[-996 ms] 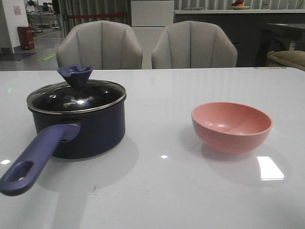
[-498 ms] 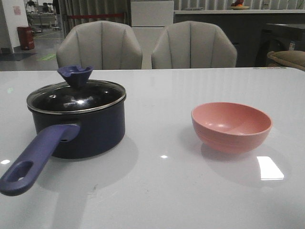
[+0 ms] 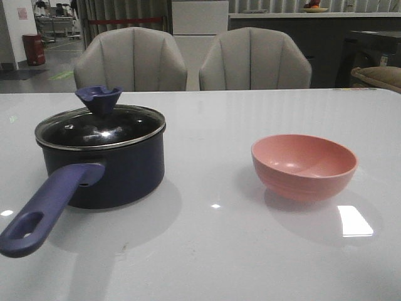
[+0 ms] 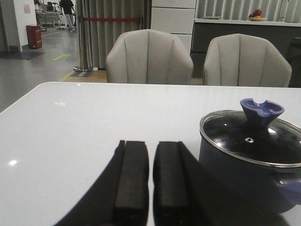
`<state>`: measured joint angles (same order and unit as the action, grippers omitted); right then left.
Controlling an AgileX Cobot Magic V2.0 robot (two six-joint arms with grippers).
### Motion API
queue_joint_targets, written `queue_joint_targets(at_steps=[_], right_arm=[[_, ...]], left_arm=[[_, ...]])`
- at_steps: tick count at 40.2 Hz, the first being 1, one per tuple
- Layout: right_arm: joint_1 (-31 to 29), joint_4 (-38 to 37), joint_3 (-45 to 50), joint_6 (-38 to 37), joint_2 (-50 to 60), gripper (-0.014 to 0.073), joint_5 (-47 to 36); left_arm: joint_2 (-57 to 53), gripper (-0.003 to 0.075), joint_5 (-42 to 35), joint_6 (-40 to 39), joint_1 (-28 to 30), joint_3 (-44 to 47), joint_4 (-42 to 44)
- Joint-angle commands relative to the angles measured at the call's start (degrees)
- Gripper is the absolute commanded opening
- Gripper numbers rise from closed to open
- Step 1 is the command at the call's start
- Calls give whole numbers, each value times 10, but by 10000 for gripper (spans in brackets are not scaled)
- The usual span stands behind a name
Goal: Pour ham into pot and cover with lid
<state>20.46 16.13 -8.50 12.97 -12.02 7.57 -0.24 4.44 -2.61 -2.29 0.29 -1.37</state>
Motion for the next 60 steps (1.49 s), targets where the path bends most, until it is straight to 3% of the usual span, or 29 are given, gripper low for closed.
queue_joint_targets(at_steps=[1,26,36,44,60], right_arm=[[0,0,-17,7,-3,150,-50],[-1,-3,-13,7,-3,150,-52],[-74,-80,10,-29,59,150,-52],[-78,-175,56,-103,105,150,-58],[-81,-181,98,-109,137,150,-114]], left_arm=[[-12,132,-52,-7,1,12,-1],[-12,132,-52,-7,1,12,-1],[-12,132,-52,-7,1,12,-1],[-12,132,-52,-7,1,12,-1],[-11,132,-52,-7,1,12,-1]])
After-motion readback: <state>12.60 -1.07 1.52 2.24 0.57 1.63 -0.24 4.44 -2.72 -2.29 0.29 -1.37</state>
